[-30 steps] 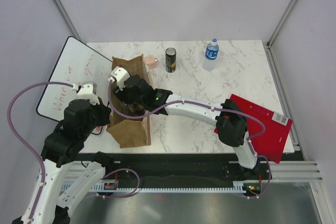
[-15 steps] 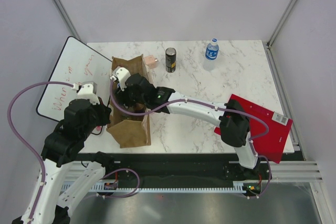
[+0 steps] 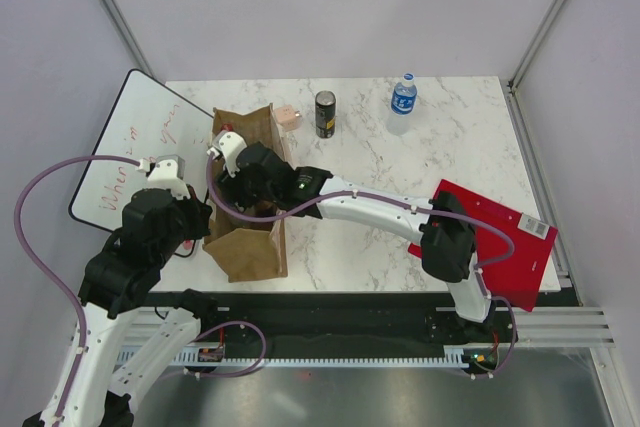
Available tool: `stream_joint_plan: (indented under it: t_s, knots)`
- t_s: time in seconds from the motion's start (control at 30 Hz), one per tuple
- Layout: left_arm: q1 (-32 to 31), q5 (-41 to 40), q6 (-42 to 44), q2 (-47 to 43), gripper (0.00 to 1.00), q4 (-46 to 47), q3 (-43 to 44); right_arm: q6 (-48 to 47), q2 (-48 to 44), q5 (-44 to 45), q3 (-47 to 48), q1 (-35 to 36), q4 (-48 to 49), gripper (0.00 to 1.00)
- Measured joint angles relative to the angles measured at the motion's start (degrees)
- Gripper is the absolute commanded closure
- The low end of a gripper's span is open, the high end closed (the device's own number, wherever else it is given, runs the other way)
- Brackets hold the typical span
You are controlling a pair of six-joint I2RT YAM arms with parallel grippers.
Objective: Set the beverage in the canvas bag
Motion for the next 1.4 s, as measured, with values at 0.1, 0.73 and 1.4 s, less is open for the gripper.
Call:
stream_joint_plan:
  t_s: [0.1, 0.73, 1.4]
  knots:
    - [0.00, 0.00, -0.02, 0.00, 0.98, 0.02, 0.00, 0.39, 0.00, 0.68, 0.94, 0.22, -2.10, 1.00]
    - [0.00, 0.00, 0.00, 0.09, 0.98, 0.02, 0.02, 2.75, -1.18, 4.37, -0.61, 1.01, -3.19, 1.00]
    - [0.00, 0.55, 0.00, 1.31, 0.98, 0.02, 0.74, 4.74, -2.03, -11.04, -4.39, 1.20, -12.79, 0.99]
